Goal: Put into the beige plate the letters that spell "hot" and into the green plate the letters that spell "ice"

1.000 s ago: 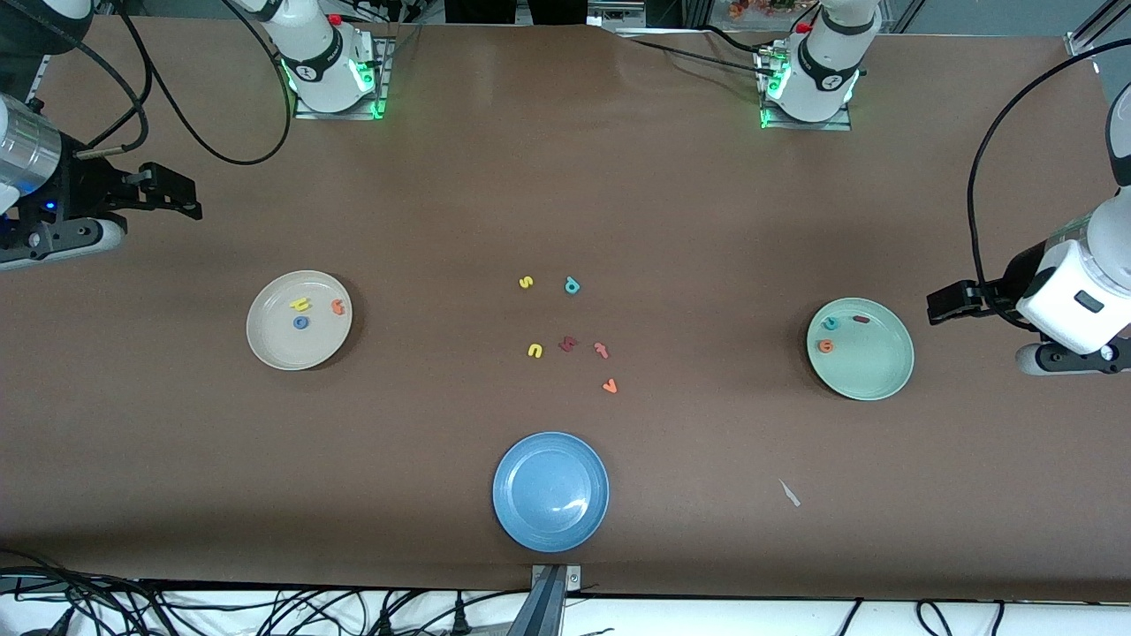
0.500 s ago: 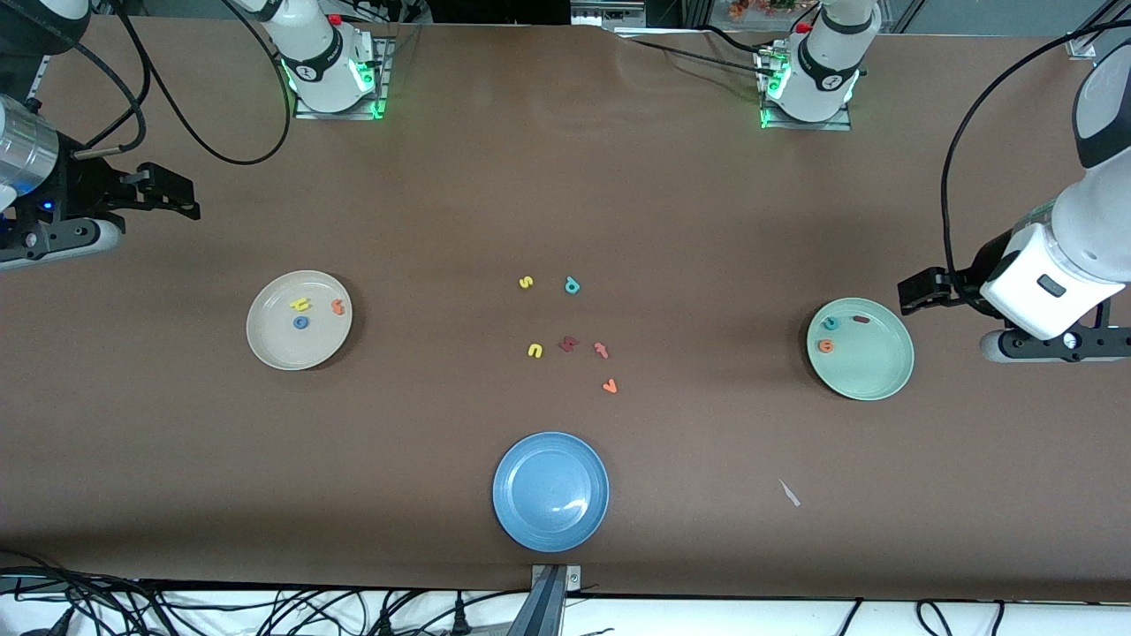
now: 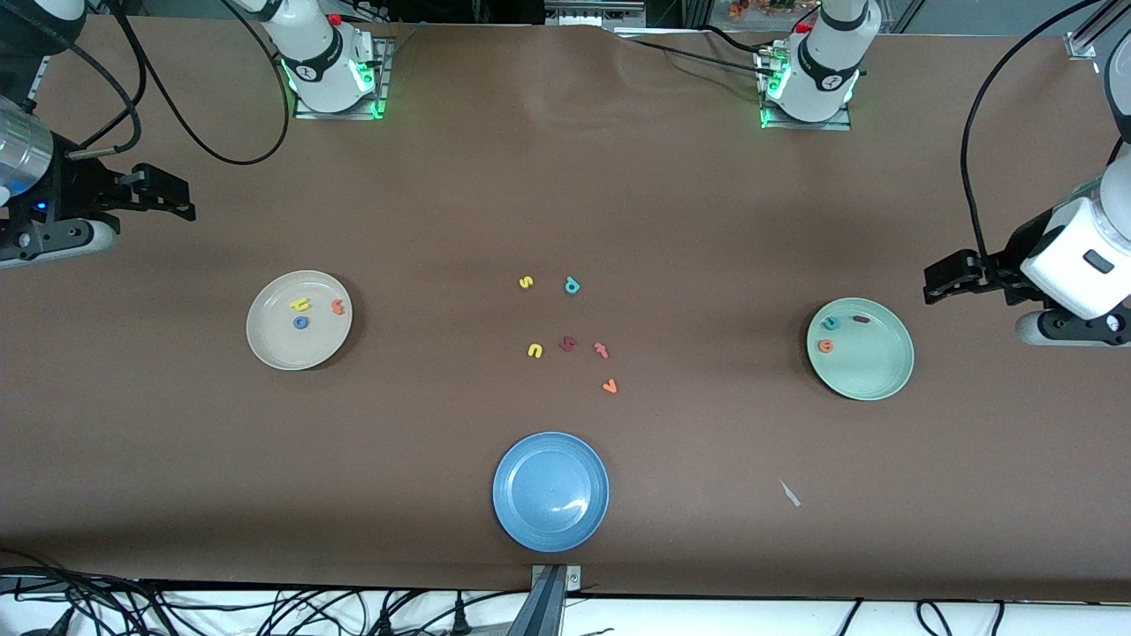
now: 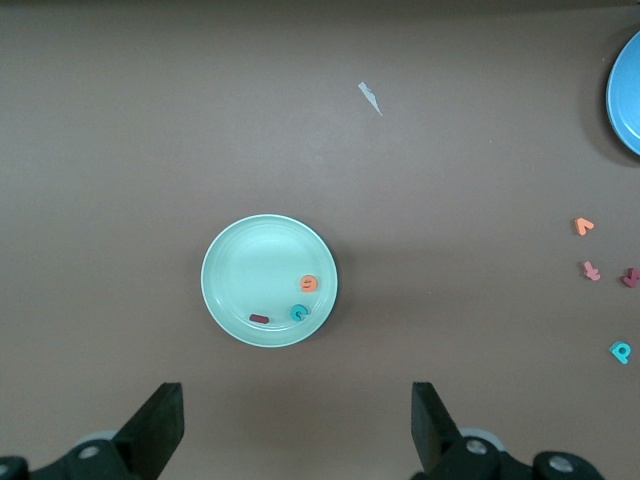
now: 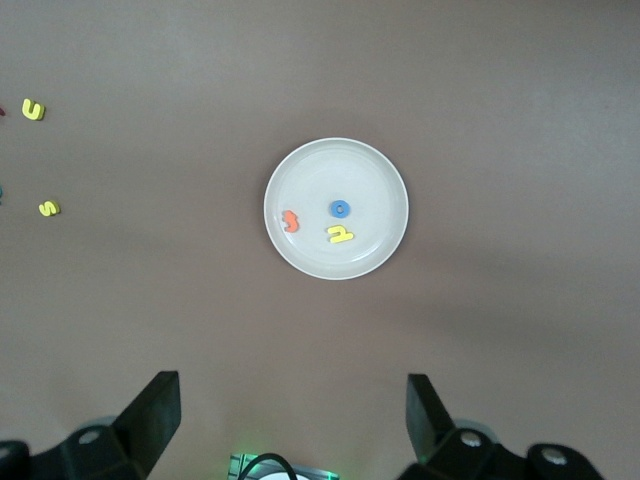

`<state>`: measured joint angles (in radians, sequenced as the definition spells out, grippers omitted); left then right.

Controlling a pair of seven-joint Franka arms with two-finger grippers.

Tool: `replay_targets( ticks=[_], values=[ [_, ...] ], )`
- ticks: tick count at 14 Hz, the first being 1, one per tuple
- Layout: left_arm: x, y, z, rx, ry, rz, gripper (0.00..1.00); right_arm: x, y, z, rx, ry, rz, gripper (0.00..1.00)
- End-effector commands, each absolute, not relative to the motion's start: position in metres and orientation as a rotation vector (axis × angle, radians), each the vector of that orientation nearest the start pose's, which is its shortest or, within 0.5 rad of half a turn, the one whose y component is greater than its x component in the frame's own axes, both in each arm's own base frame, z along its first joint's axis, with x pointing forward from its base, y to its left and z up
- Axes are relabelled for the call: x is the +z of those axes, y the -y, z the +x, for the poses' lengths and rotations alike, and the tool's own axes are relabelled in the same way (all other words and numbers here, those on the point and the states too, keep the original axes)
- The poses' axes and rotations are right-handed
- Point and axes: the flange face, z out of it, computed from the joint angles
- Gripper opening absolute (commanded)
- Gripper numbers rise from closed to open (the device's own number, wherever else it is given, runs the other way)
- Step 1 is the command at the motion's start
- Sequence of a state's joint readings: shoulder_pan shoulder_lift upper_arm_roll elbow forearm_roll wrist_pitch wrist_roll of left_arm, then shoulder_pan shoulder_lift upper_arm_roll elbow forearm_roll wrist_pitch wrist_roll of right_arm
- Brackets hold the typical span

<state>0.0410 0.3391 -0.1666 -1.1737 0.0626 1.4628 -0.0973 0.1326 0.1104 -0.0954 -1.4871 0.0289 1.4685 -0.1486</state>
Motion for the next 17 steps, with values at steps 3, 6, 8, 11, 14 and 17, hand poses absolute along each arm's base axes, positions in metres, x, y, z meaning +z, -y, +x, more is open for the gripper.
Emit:
replay_targets(
  ticks=[3, 6, 8, 11, 14, 17],
  values=[
    [0.598, 0.052, 0.623, 0.044, -0.1, -3.136, 1.0, 0.593, -0.032, 0.585, 0.209, 0.274, -3.106, 1.0],
    [0.596, 0.06, 0.624, 0.055, -0.104, -3.127, 1.0, 0.592, -0.037, 0.586, 0.205, 0.286, -3.111, 1.0],
    [0.596, 0.06, 0.625, 0.055, -0.102, -3.131, 1.0, 0.591, -0.035, 0.587, 0.201, 0.282, -3.117, 1.0],
    [0.597, 0.058, 0.625, 0.053, -0.104, -3.132, 1.0, 0.591, -0.034, 0.587, 0.203, 0.277, -3.119, 1.0],
    [0.596, 0.056, 0.625, 0.055, -0.106, -3.131, 1.0, 0.591, -0.033, 0.587, 0.201, 0.272, -3.12, 1.0],
    [0.596, 0.055, 0.625, 0.055, -0.104, -3.131, 1.0, 0.592, -0.032, 0.587, 0.199, 0.272, -3.121, 1.0]
  ],
)
